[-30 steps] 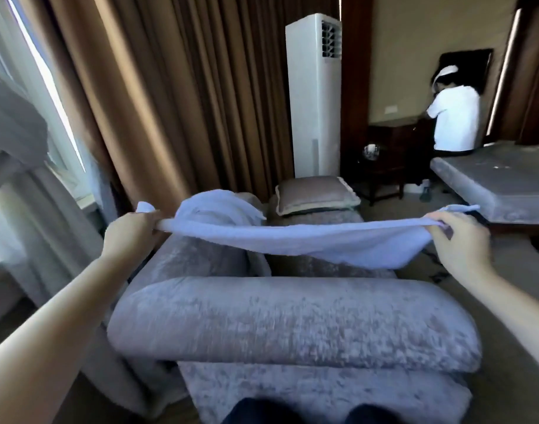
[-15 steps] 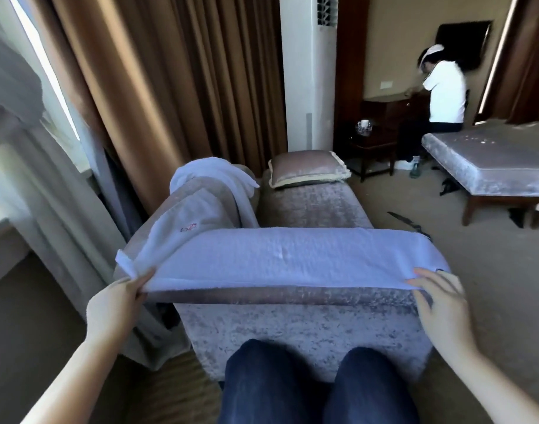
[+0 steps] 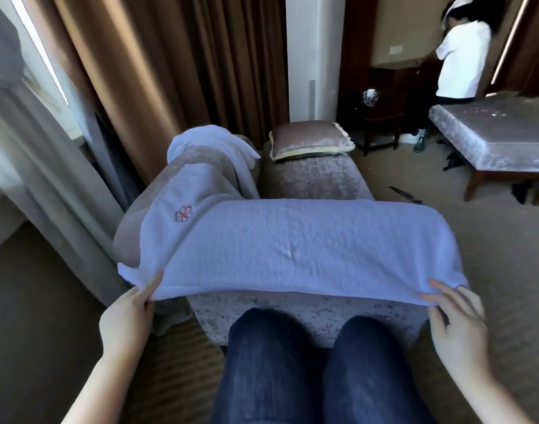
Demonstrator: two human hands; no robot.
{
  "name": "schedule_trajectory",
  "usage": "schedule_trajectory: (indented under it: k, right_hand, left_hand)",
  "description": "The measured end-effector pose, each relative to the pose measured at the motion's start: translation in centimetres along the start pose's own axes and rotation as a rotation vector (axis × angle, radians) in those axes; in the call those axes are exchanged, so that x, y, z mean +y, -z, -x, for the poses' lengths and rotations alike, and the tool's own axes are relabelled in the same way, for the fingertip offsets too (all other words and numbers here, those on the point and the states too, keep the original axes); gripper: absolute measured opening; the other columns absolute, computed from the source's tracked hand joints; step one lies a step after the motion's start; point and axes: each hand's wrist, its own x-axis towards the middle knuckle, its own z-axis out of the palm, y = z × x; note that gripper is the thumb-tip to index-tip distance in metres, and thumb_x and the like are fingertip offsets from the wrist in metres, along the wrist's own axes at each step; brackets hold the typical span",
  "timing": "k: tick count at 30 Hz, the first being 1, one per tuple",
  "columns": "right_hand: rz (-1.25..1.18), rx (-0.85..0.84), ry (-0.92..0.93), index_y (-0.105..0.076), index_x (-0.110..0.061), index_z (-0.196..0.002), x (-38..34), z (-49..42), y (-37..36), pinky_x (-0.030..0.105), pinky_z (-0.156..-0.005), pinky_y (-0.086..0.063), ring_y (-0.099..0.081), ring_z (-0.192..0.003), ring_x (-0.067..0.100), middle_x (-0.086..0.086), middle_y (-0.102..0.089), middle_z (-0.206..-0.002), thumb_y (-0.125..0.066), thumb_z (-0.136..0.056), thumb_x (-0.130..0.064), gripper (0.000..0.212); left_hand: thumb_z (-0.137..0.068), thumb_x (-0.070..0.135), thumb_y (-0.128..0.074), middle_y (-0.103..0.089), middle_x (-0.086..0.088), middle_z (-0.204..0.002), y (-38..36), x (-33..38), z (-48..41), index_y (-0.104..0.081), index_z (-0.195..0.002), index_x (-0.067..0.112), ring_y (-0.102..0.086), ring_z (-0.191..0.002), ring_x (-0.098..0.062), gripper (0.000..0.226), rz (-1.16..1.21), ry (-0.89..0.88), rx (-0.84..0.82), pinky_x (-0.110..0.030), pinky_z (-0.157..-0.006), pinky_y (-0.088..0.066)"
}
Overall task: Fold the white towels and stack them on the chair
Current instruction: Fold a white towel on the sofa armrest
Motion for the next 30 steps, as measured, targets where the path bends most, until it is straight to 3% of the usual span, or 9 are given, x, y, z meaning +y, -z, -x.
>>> schedule_trajectory:
  k: [4,9,12,14,17,19,24,27,30]
  right_hand:
    - [-0.002,-0.031,-0.013,-0.074,-0.005,-0.084,0.3,0.3,-0.6,0.017,-0.102,-0.029,-0.050,-0.095,0.032,0.012,-0.070,-0.106,-0.044,-0.086,-0.016,0.032]
    - [-0.026,-0.056,-0.058,-0.075,-0.009,-0.087,0.0,1.1,-1.4,0.026,-0.088,-0.038,-0.050,-0.090,0.027,0.007,-0.069,-0.108,-0.046,-0.084,-0.017,0.031]
    - [-0.050,-0.064,-0.069,-0.076,-0.010,-0.088,-0.4,1.2,-1.1,0.024,-0.089,-0.038,-0.050,-0.092,0.025,0.006,-0.069,-0.108,-0.050,-0.085,-0.016,0.027]
    - [-0.081,-0.086,-0.055,-0.075,-0.010,-0.089,-0.1,1.2,-0.6,0.022,-0.091,-0.039,-0.054,-0.093,0.023,0.005,-0.069,-0.108,-0.052,-0.086,-0.012,0.023]
    - [-0.124,-0.105,-0.080,-0.074,-0.007,-0.095,1.4,1.7,0.9,0.017,-0.095,-0.040,-0.059,-0.099,0.016,0.004,-0.067,-0.109,-0.050,-0.088,-0.007,0.025]
    - [-0.136,-0.119,-0.143,-0.073,-0.006,-0.099,3.0,2.0,2.1,0.016,-0.092,-0.044,-0.059,-0.101,0.009,0.002,-0.065,-0.112,-0.046,-0.089,-0.011,0.029]
    - [-0.054,-0.192,-0.159,-0.069,-0.005,-0.109,8.2,-0.1,3.1,0.011,-0.095,-0.038,-0.058,-0.104,0.011,0.005,-0.063,-0.115,-0.041,-0.091,-0.013,0.034]
    - [-0.037,-0.244,-0.151,-0.061,-0.006,-0.121,11.0,-2.4,2.2,0.024,-0.091,-0.045,-0.057,-0.105,0.017,0.008,-0.060,-0.121,-0.049,-0.090,-0.001,0.033]
    - [-0.016,-0.286,-0.105,-0.046,-0.012,-0.134,12.6,-4.5,0.9,0.021,-0.088,-0.042,-0.054,-0.106,0.016,0.013,-0.061,-0.126,-0.059,-0.082,0.016,0.060]
  left_hand:
    - [-0.079,-0.007,-0.066,-0.032,0.008,-0.045,-0.6,0.9,-0.1,-0.062,-0.130,0.024,-0.027,-0.036,-0.012,0.060,-0.025,-0.002,-0.046,-0.021,-0.041,-0.021]
    - [-0.082,0.022,-0.076,-0.049,0.001,-0.045,-2.5,3.3,1.7,-0.047,-0.141,0.017,-0.044,-0.032,-0.021,0.066,-0.059,-0.065,-0.034,-0.020,-0.036,-0.029]
    - [-0.084,0.020,-0.071,-0.065,-0.008,-0.090,-5.2,6.5,3.2,-0.052,-0.136,0.010,-0.062,-0.074,-0.030,0.056,-0.036,-0.385,0.073,-0.031,-0.043,-0.044]
    - [-0.086,0.025,-0.056,-0.057,-0.013,-0.114,-6.9,10.0,3.8,-0.053,-0.133,0.008,-0.055,-0.097,-0.033,0.050,-0.030,-0.620,0.113,-0.041,-0.062,-0.054]
    - [-0.082,0.019,-0.059,-0.052,-0.013,-0.131,-9.6,15.2,4.1,-0.054,-0.131,0.010,-0.050,-0.112,-0.034,0.050,0.011,-0.780,0.110,-0.048,-0.087,-0.048]
    - [-0.079,0.014,-0.062,-0.050,-0.014,-0.132,-11.2,17.8,4.5,-0.055,-0.128,0.010,-0.047,-0.116,-0.034,0.050,0.031,-0.809,0.131,-0.049,-0.095,-0.040]
    - [-0.074,0.000,-0.066,-0.052,-0.015,-0.121,-14.0,20.1,4.5,-0.058,-0.117,0.010,-0.047,-0.109,-0.036,0.044,0.025,-0.730,0.294,-0.050,-0.092,-0.037]
    - [-0.070,-0.006,-0.068,-0.052,-0.012,-0.116,-14.9,20.7,3.8,-0.059,-0.110,0.010,-0.048,-0.102,-0.035,0.044,-0.011,-0.705,0.346,-0.050,-0.088,-0.037]
    - [-0.074,-0.003,-0.064,-0.054,-0.010,-0.113,-14.8,21.3,3.3,-0.060,-0.105,0.009,-0.049,-0.099,-0.033,0.033,-0.007,-0.725,0.381,-0.047,-0.084,-0.038]
